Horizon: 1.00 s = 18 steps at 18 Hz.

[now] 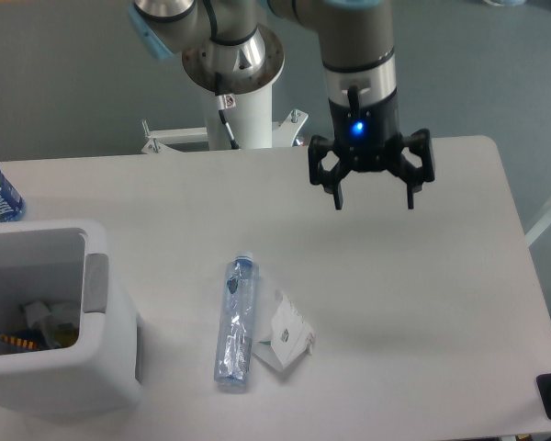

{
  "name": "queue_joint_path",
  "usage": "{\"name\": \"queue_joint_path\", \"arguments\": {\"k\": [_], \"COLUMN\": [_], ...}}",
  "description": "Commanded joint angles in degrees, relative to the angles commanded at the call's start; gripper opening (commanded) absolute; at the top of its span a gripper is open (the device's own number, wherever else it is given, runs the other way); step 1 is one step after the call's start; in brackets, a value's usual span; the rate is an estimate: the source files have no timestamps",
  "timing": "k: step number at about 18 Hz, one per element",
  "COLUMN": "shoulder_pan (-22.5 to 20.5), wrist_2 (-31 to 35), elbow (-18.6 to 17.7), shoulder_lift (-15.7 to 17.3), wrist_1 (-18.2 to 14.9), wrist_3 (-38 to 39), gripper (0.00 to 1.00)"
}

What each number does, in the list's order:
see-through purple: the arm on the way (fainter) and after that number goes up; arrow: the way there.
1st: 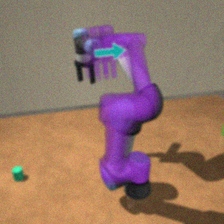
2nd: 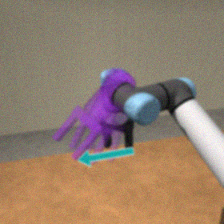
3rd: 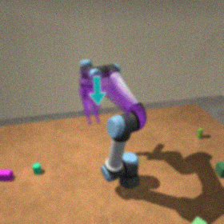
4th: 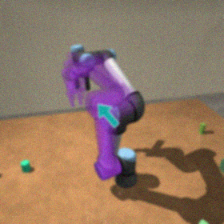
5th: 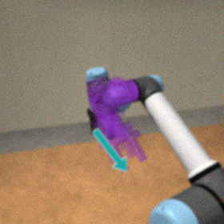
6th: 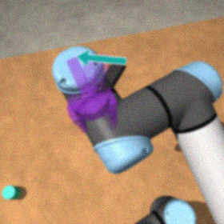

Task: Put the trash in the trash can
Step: 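Move the open gripper down toward the white crumpled tissue, then lower the gripper onto the white tissue and close on it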

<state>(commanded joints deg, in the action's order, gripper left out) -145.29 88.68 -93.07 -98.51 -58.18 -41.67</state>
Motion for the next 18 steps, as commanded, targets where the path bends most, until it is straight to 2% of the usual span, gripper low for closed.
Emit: {"name": "queue_joint_path", "arguments": {"k": [5,10,13,18], "shoulder_pan": [3.86,5.98,6.77,7.56], "wrist_2": [0.0,-1.83,-4.48,-6.24], "elbow": [0.52,0.17,0.26,0.7], "shoulder_lift": [-5.98,-10.37,-13.54,-17.14], "wrist_1": [1.84,2.02,4.56,6.67], "wrist_3": [2.38,5.89,8.79,10.99], "gripper": [1.0,1.0,1.0,1.0]}}
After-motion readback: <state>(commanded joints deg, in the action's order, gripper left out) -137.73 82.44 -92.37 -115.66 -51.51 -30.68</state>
